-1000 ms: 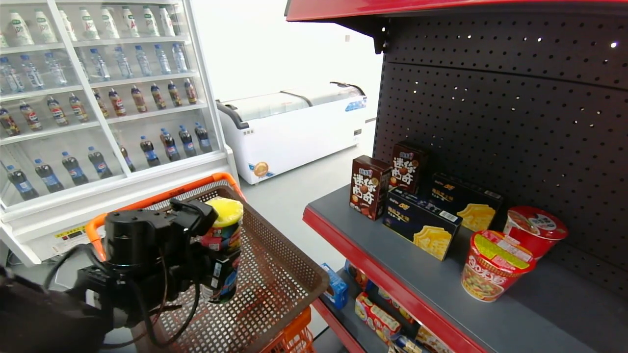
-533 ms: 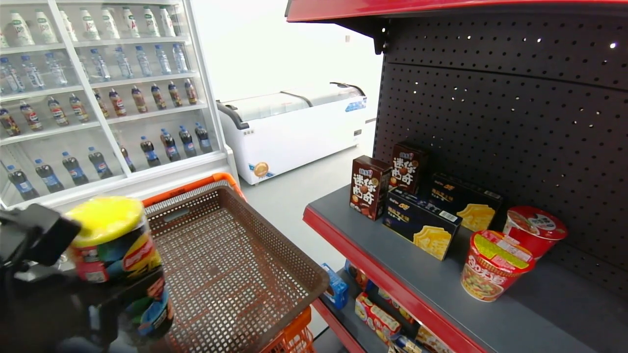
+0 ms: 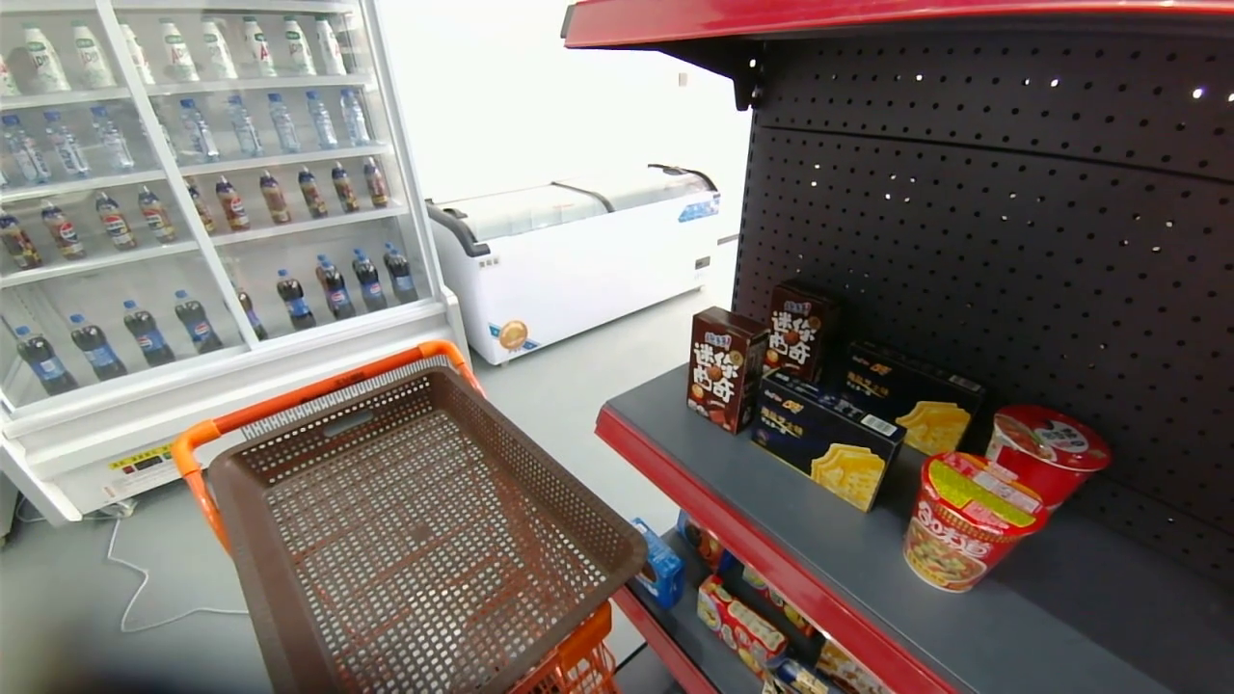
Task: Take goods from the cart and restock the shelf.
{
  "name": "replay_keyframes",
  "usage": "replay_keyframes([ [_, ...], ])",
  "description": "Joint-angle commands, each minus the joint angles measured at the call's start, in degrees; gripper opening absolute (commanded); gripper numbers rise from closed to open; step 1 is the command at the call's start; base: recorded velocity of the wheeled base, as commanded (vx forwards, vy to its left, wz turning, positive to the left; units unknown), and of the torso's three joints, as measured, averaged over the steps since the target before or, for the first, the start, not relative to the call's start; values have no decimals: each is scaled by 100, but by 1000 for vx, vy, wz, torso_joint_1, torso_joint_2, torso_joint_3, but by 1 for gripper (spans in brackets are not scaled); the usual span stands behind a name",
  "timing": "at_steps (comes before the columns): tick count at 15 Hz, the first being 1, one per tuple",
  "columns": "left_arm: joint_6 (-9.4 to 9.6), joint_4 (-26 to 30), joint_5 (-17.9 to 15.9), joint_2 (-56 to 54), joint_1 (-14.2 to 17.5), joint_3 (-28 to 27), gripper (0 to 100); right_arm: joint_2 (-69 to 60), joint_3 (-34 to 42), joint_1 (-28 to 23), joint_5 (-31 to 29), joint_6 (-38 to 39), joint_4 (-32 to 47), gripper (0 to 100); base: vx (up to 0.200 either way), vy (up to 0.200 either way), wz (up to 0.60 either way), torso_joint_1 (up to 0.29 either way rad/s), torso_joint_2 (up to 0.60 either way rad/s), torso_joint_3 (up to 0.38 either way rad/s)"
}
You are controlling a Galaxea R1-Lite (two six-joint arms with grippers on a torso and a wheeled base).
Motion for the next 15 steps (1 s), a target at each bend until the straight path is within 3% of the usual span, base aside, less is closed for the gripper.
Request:
replay_keyframes([
  [1, -187, -18, -21, -779, -8, 271, 0, 9, 0, 1, 0, 14, 0, 100, 0, 0, 0, 0, 0, 0],
  [4, -266, -18, 67, -999, 44, 279, 0, 9, 0, 9, 0, 5, 0, 100, 0, 0, -400, 0, 3, 2],
  [6, -266, -9, 366, -1192, 150, 332, 0, 9, 0, 1, 0, 5, 0, 100, 0, 0, -600, 0, -5, 2],
  [11, -257, -79, 313, -1192, 141, 385, 0, 9, 0, 9, 0, 5, 0, 100, 0, 0, -600, 4, 2, 1],
  [15, -363, -238, 313, -1192, 141, 473, 0, 9, 0, 9, 9, 5, 0, 100, 0, 0, -600, 4, 2, 2],
])
